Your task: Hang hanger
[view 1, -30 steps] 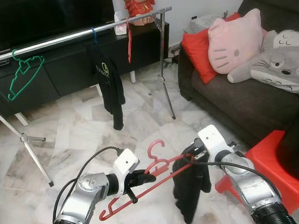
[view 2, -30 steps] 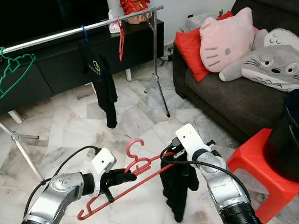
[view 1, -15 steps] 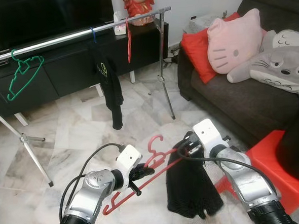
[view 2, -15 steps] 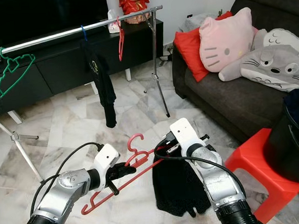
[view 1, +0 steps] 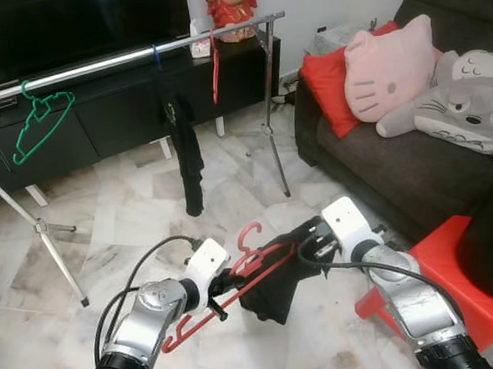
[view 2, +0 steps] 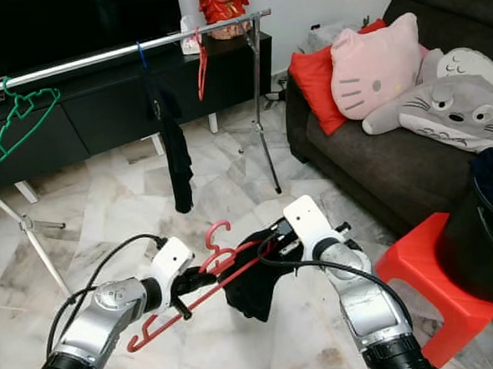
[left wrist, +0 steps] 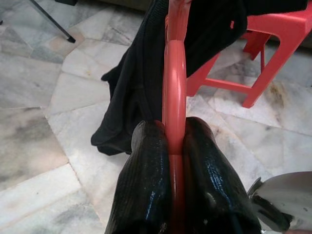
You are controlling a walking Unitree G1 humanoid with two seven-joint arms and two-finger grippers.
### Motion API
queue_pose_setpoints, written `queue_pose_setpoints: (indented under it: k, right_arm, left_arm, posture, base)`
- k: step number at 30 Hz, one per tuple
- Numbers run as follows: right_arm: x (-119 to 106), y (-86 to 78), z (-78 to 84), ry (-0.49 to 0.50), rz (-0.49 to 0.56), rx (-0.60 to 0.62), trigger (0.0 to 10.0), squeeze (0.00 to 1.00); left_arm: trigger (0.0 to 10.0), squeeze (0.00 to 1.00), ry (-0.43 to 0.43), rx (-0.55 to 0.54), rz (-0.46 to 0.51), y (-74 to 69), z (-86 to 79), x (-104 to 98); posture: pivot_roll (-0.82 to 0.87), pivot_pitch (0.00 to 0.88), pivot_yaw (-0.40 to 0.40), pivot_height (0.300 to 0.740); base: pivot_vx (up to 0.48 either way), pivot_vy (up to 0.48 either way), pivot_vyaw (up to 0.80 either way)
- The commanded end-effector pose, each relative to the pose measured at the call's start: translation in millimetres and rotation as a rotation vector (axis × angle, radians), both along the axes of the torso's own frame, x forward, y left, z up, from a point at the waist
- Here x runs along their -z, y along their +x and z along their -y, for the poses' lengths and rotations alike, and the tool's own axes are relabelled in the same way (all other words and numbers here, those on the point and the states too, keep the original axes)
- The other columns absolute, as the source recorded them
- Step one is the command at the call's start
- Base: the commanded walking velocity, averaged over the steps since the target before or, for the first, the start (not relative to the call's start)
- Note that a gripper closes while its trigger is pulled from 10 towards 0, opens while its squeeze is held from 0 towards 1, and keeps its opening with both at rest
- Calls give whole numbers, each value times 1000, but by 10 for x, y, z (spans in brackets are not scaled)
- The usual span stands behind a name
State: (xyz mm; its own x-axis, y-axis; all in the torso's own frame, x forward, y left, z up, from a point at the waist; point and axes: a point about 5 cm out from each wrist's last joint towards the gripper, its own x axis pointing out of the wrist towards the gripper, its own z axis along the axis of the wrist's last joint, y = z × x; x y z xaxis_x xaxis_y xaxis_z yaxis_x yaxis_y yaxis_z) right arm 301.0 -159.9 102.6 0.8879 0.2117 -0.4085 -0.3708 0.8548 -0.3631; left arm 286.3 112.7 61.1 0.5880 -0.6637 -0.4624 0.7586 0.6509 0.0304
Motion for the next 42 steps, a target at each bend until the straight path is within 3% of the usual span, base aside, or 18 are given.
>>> queue_pose_setpoints:
  k: [1,12,20,23,30,35,38,42]
  right_arm:
    - [-132,23,-62,-1,51,-34,10000,0]
    - [-270,87,-131,7,88,-78,10000,0]
    - [-318,81,-135,27,78,-50,10000,0]
    - [-301,82,-110,18,69,-40,10000,0]
    - [-303,81,-112,-5,62,-58,10000,0]
    - [-305,85,-128,-24,70,-81,10000,0]
    - [-338,103,-121,-27,90,-83,10000,0]
    - [-373,109,-155,-21,97,-97,10000,0]
  left_arm:
    - [10000,0,-23,-2,6,27,-6,-23]
    - [10000,0,-170,35,-6,-5,43,-117]
    - [10000,0,10,-212,72,221,-76,-51]
    - [10000,0,10,-258,71,246,-107,-52]
    - [10000,0,-33,-161,80,195,-16,-73]
    - [10000,0,-171,16,33,41,139,-135]
    - [10000,0,-245,68,4,-12,183,-176]
    - [10000,0,-335,31,3,26,209,-245]
  posture:
    - [-129,0,1,740]
    - [-125,0,-5,740]
    - [-133,0,-5,740]
    - [-132,0,-8,740]
    - [-130,0,-10,740]
    - [-130,0,-11,740]
    - [-127,0,-11,740]
    - [-129,0,-13,740]
  base:
    - [0,0,0]
    - [0,0,0]
    - [0,0,0]
    - [0,0,0]
    - [0,0,0]
    - [0,0,0]
    - [0,0,0]
    - [0,0,0]
